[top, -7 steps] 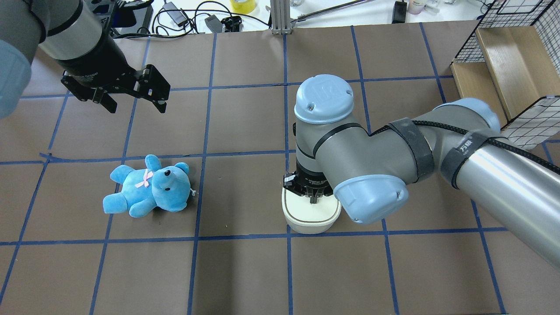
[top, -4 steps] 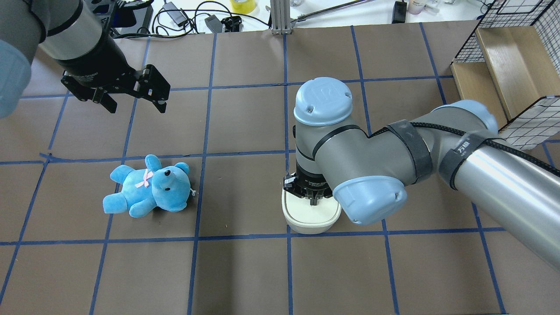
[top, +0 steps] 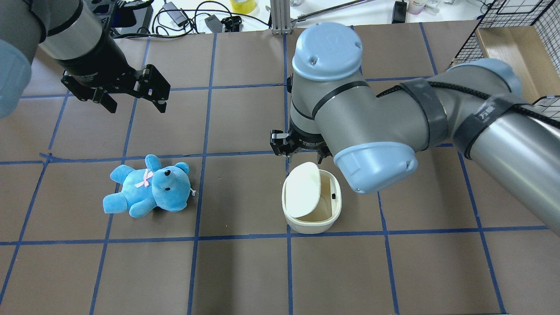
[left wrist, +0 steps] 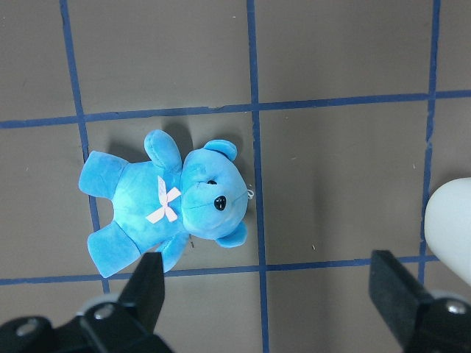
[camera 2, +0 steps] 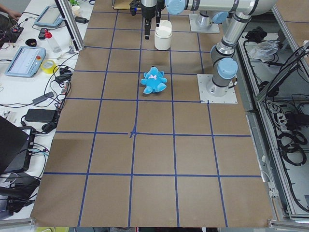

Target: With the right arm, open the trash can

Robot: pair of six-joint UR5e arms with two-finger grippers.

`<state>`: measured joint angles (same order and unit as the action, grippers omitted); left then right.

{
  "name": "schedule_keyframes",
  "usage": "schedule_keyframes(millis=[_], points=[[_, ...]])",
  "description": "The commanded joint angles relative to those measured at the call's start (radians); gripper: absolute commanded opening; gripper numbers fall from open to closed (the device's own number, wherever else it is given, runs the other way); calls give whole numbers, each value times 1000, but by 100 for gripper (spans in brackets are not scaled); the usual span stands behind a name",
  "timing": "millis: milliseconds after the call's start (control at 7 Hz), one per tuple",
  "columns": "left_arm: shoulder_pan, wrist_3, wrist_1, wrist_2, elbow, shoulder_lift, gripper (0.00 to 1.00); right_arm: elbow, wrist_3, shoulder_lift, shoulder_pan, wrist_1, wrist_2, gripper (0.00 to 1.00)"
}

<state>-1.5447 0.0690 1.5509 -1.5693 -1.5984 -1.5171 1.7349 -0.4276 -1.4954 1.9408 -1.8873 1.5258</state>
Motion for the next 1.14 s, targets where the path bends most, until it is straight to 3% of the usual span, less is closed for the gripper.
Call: schedule_keyframes(millis=[0, 286, 429, 1000], points=[[0, 0, 0, 0, 0, 0, 100, -173, 45, 0, -105, 132, 5, 100], [0, 0, 0, -1, 0, 0, 100, -259, 299, -5, -237, 243, 13, 100], [0, 0, 0, -1, 0, 0, 100, -264, 375, -17, -287, 250, 80, 100], [0, 0, 0, 0, 0, 0, 100, -264, 398, -25, -298, 278, 79, 100]])
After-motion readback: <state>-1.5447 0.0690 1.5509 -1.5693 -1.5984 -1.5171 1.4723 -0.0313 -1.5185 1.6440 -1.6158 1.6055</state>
